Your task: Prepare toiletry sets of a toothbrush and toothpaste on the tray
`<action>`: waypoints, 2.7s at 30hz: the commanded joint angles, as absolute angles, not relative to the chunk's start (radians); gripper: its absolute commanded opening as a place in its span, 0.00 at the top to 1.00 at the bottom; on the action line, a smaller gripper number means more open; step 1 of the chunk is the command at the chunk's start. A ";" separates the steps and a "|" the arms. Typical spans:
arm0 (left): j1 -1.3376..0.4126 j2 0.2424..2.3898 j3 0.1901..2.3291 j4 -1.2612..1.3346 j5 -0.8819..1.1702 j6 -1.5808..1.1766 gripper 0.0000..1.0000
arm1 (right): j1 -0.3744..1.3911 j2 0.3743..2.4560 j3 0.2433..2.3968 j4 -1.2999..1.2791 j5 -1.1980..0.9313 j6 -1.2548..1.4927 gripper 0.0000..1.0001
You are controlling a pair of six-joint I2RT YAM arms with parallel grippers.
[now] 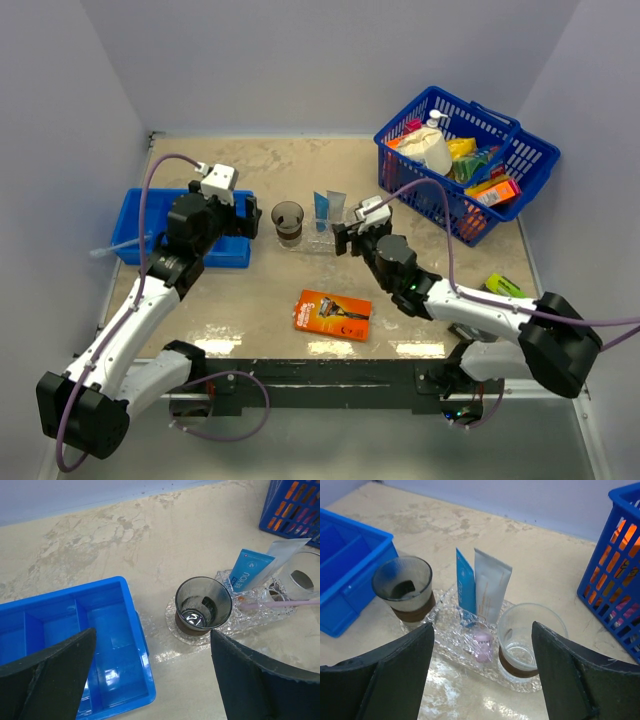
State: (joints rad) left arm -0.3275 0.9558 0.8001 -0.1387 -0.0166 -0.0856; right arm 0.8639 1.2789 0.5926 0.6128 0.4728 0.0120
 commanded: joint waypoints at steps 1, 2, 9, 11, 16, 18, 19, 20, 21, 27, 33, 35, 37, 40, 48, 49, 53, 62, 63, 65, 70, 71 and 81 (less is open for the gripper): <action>-0.316 0.937 0.788 -0.089 0.015 -0.083 0.00 | 0.859 1.191 0.643 0.626 0.449 0.057 0.16; -0.308 0.937 0.788 -0.090 0.018 -0.086 0.00 | 0.854 1.181 0.641 0.632 0.449 0.069 0.15; -0.239 0.946 0.808 -0.100 0.046 -0.143 0.00 | 0.750 1.109 0.649 0.563 0.395 0.117 0.14; -0.201 0.937 0.807 -0.100 0.052 -0.167 0.00 | 0.724 1.086 0.655 0.540 0.365 0.124 0.14; -0.115 0.916 0.805 -0.118 0.022 -0.201 0.00 | 0.654 1.052 0.709 0.457 0.307 0.153 0.15; -0.054 0.928 0.811 -0.130 -0.023 -0.198 0.00 | 0.637 1.042 0.725 0.407 0.298 0.158 0.15; -0.025 0.933 0.811 -0.136 -0.034 -0.196 0.00 | 0.635 1.037 0.736 0.394 0.295 0.161 0.16; 0.062 0.936 0.811 -0.140 -0.032 -0.198 0.00 | 0.631 1.034 0.739 0.371 0.284 0.163 0.16; 0.104 0.943 0.805 -0.138 -0.031 -0.205 0.00 | 0.626 1.025 0.742 0.362 0.281 0.164 0.16; 0.290 0.962 0.798 -0.152 -0.188 -0.294 0.00 | 0.623 0.985 0.752 0.308 0.265 0.184 0.19; 0.356 0.940 0.773 -0.175 -0.367 -0.376 0.01 | 0.624 0.965 0.750 0.275 0.258 0.225 0.22; 0.397 0.937 0.758 -0.167 -0.361 -0.425 0.04 | 0.624 0.960 0.747 0.273 0.250 0.236 0.22; 0.449 0.953 0.747 -0.169 -0.334 -0.452 0.06 | 0.623 0.954 0.747 0.268 0.247 0.241 0.22; 0.491 0.986 0.739 -0.179 -0.315 -0.497 0.09 | 0.623 0.940 0.752 0.256 0.247 0.238 0.23; 0.541 1.014 0.727 -0.224 -0.392 -0.564 0.15 | 0.623 0.907 0.736 0.239 0.262 0.226 0.23; 0.541 1.014 0.726 -0.224 -0.403 -0.569 0.16 | 0.623 0.904 0.733 0.239 0.265 0.222 0.23; 0.584 1.046 0.726 -0.222 -0.404 -0.584 0.18 | 0.624 0.900 0.730 0.235 0.264 0.221 0.23; 0.649 1.141 0.741 -0.199 -0.330 -0.581 0.27 | 0.623 0.888 0.718 0.245 0.252 0.225 0.23; 0.652 1.146 0.742 -0.192 -0.319 -0.578 0.28 | 0.623 0.888 0.715 0.247 0.249 0.227 0.23; 0.663 1.164 0.747 -0.183 -0.299 -0.569 0.28 | 0.624 0.890 0.710 0.250 0.239 0.233 0.23; 0.698 1.207 0.759 -0.176 -0.265 -0.571 0.30 | 0.623 0.885 0.695 0.256 0.233 0.242 0.23; 0.704 1.216 0.762 -0.176 -0.264 -0.572 0.31 | 0.624 0.885 0.695 0.258 0.233 0.242 0.23; 0.716 1.229 0.787 -0.163 -0.245 -0.560 0.36 | 0.623 0.899 0.690 0.262 0.215 0.250 0.23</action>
